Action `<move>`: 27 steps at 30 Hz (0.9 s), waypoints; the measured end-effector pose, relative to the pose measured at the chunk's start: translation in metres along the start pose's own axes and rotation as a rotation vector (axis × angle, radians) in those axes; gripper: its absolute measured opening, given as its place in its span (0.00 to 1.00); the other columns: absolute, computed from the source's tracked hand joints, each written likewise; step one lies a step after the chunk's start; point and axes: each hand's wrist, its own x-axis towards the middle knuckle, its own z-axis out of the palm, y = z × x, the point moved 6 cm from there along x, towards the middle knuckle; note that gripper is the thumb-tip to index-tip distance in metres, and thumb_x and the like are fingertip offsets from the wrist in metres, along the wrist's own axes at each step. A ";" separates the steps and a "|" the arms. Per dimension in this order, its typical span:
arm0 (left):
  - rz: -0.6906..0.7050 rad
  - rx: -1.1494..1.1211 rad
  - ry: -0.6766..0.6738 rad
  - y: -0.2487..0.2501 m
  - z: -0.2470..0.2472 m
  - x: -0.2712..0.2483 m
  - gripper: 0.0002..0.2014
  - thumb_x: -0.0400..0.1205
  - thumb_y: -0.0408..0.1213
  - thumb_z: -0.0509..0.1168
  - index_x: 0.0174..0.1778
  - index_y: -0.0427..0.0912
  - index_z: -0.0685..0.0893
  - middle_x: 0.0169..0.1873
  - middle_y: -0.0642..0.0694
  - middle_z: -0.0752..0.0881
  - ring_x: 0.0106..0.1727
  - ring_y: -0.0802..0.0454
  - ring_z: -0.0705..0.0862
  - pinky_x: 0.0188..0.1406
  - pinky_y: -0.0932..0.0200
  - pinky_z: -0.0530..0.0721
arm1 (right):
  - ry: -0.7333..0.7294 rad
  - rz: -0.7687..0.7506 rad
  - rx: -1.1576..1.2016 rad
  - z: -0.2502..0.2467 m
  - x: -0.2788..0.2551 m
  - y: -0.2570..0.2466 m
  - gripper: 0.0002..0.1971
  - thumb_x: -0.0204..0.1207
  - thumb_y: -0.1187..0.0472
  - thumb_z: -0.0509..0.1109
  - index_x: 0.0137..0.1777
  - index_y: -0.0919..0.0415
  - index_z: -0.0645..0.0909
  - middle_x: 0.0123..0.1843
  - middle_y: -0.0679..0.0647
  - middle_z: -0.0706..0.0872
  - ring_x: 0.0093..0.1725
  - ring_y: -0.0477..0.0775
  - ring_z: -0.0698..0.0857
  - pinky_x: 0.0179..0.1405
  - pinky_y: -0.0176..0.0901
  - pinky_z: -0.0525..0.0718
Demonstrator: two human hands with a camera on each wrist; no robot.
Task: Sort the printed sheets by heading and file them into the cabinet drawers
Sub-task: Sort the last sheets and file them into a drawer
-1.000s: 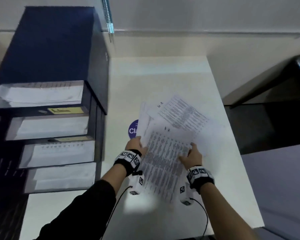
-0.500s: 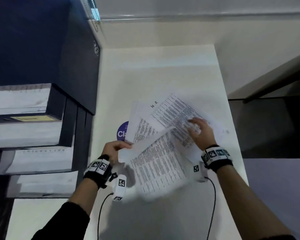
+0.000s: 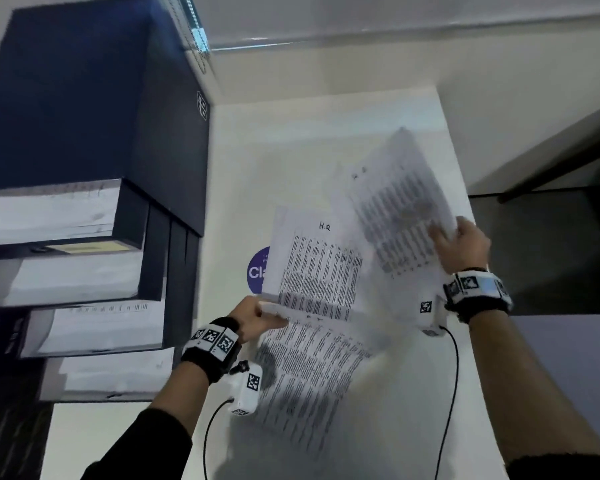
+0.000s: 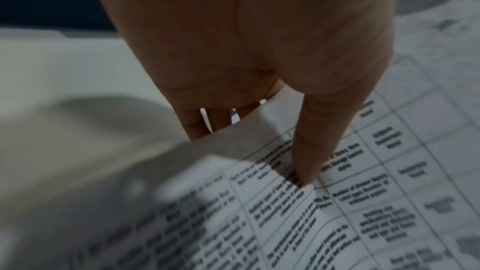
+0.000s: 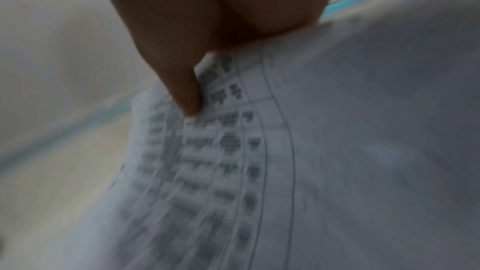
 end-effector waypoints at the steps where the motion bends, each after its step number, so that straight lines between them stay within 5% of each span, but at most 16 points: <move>1: 0.009 0.012 -0.017 0.003 0.002 0.001 0.14 0.74 0.21 0.74 0.46 0.44 0.84 0.43 0.46 0.87 0.50 0.48 0.84 0.53 0.62 0.85 | 0.124 0.022 0.143 -0.019 -0.006 0.002 0.16 0.75 0.50 0.73 0.46 0.65 0.81 0.38 0.61 0.85 0.38 0.59 0.82 0.38 0.48 0.78; 4: 0.005 0.008 -0.039 0.006 0.005 0.002 0.12 0.74 0.30 0.77 0.48 0.50 0.87 0.45 0.54 0.90 0.55 0.52 0.87 0.62 0.58 0.83 | 0.306 0.094 0.539 -0.055 -0.022 0.018 0.15 0.74 0.56 0.75 0.58 0.62 0.83 0.50 0.56 0.88 0.47 0.51 0.86 0.48 0.46 0.85; 8: 0.056 -0.017 -0.015 0.013 -0.001 0.001 0.10 0.71 0.40 0.79 0.47 0.49 0.90 0.43 0.56 0.92 0.51 0.56 0.89 0.54 0.61 0.86 | 0.130 0.200 0.767 -0.044 -0.045 0.035 0.14 0.72 0.59 0.77 0.57 0.58 0.84 0.51 0.56 0.90 0.51 0.58 0.90 0.54 0.57 0.88; 11: 0.059 -0.047 -0.174 0.019 -0.003 -0.008 0.25 0.64 0.49 0.82 0.55 0.43 0.90 0.51 0.50 0.92 0.57 0.52 0.89 0.56 0.61 0.85 | -0.026 0.245 0.753 -0.019 -0.076 0.036 0.13 0.74 0.59 0.77 0.57 0.60 0.85 0.51 0.60 0.91 0.50 0.62 0.90 0.53 0.62 0.88; 14: 0.033 0.041 -0.355 0.018 -0.004 -0.019 0.32 0.64 0.49 0.82 0.64 0.42 0.86 0.59 0.48 0.90 0.64 0.50 0.86 0.68 0.49 0.81 | -0.185 0.313 0.805 0.014 -0.105 0.033 0.15 0.75 0.59 0.76 0.58 0.65 0.84 0.51 0.65 0.90 0.50 0.68 0.90 0.50 0.63 0.89; 16: 0.025 0.062 -0.418 0.019 -0.005 -0.027 0.31 0.67 0.44 0.82 0.66 0.40 0.83 0.60 0.46 0.89 0.65 0.48 0.86 0.69 0.44 0.80 | -0.250 0.350 0.788 0.037 -0.122 0.026 0.15 0.76 0.59 0.75 0.57 0.69 0.83 0.48 0.64 0.90 0.46 0.67 0.90 0.42 0.54 0.91; 18: 0.040 0.051 -0.466 0.025 -0.004 -0.036 0.28 0.70 0.38 0.80 0.65 0.37 0.82 0.59 0.45 0.90 0.64 0.46 0.87 0.69 0.44 0.80 | -0.282 0.334 0.623 0.055 -0.135 0.017 0.13 0.79 0.58 0.73 0.55 0.68 0.83 0.40 0.55 0.88 0.37 0.56 0.87 0.26 0.38 0.86; 20: 0.059 0.026 -0.494 0.033 -0.003 -0.046 0.20 0.74 0.30 0.77 0.62 0.38 0.84 0.57 0.45 0.90 0.62 0.48 0.87 0.66 0.50 0.82 | -0.340 0.285 0.437 0.075 -0.143 0.012 0.13 0.82 0.56 0.69 0.53 0.68 0.82 0.37 0.55 0.85 0.34 0.53 0.83 0.21 0.36 0.75; 23: 0.074 -0.046 -0.401 0.046 -0.007 -0.048 0.11 0.77 0.32 0.74 0.55 0.41 0.89 0.53 0.46 0.92 0.58 0.51 0.89 0.61 0.58 0.83 | -0.423 0.279 0.351 0.099 -0.153 0.011 0.15 0.84 0.54 0.65 0.52 0.68 0.83 0.46 0.60 0.87 0.44 0.58 0.85 0.34 0.39 0.75; 25: 0.093 -0.086 -0.198 0.050 -0.016 -0.035 0.08 0.76 0.38 0.76 0.50 0.42 0.92 0.49 0.50 0.93 0.55 0.56 0.90 0.59 0.60 0.83 | -0.454 0.309 0.450 0.109 -0.161 0.005 0.13 0.84 0.59 0.64 0.57 0.68 0.84 0.49 0.57 0.88 0.50 0.62 0.86 0.43 0.43 0.82; 27: 0.067 -0.107 0.072 0.044 -0.028 -0.014 0.12 0.73 0.45 0.78 0.48 0.43 0.92 0.47 0.49 0.93 0.53 0.52 0.90 0.59 0.52 0.86 | -0.449 0.310 0.447 0.109 -0.170 -0.004 0.15 0.84 0.56 0.64 0.49 0.67 0.86 0.44 0.59 0.88 0.43 0.61 0.85 0.43 0.49 0.82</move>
